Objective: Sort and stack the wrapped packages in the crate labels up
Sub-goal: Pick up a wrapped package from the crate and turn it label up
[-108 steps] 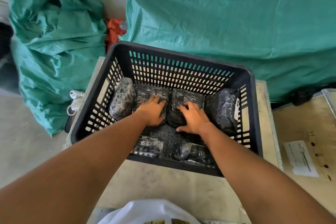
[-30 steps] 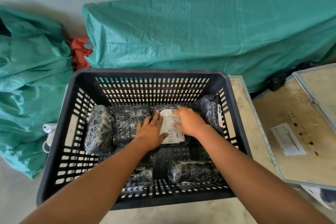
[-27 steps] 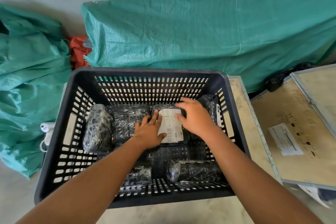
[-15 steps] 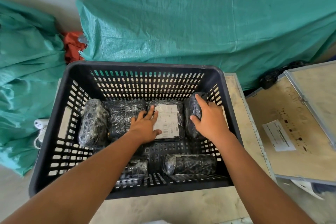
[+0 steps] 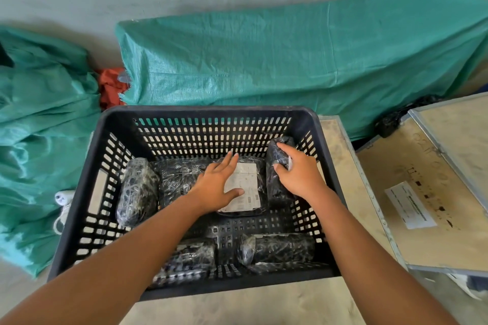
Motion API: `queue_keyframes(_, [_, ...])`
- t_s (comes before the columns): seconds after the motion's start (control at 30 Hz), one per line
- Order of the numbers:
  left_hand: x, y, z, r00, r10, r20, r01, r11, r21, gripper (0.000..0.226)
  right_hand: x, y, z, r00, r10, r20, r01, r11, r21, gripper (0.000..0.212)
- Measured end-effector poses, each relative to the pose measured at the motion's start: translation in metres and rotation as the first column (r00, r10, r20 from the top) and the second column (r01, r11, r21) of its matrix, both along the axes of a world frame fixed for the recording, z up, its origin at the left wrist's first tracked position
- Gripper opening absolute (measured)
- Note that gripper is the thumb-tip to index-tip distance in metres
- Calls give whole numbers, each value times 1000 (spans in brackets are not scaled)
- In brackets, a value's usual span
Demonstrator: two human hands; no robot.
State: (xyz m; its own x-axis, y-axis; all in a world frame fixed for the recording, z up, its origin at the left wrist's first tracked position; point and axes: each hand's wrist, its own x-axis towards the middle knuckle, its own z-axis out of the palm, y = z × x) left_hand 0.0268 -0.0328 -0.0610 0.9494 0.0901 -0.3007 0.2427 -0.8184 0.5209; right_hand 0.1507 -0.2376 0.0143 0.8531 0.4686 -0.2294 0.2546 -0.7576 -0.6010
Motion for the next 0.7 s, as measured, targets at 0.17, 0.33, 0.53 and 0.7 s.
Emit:
queue_keyframes(0.17, [-9, -21, 40, 961, -39, 272, 96, 975, -198, 102, 1, 2, 44, 996, -41, 82, 34, 996, 86, 62])
queue_keyframes(0.33, [-22, -51, 77, 874, -10, 486, 134, 966, -222, 111, 5, 3, 99, 983, -131, -128, 167, 931, 326, 67])
queue_keyframes(0.53, [-31, -59, 116, 606, 62, 793, 41, 993, -109, 107, -14, 9, 146, 930, -66, -361, 268, 795, 544, 60])
queue_keyframes(0.7, [-49, -45, 153, 549, 135, 825, 78, 974, -211, 105, -29, -8, 175, 938, 104, -330, 111, 812, 573, 64])
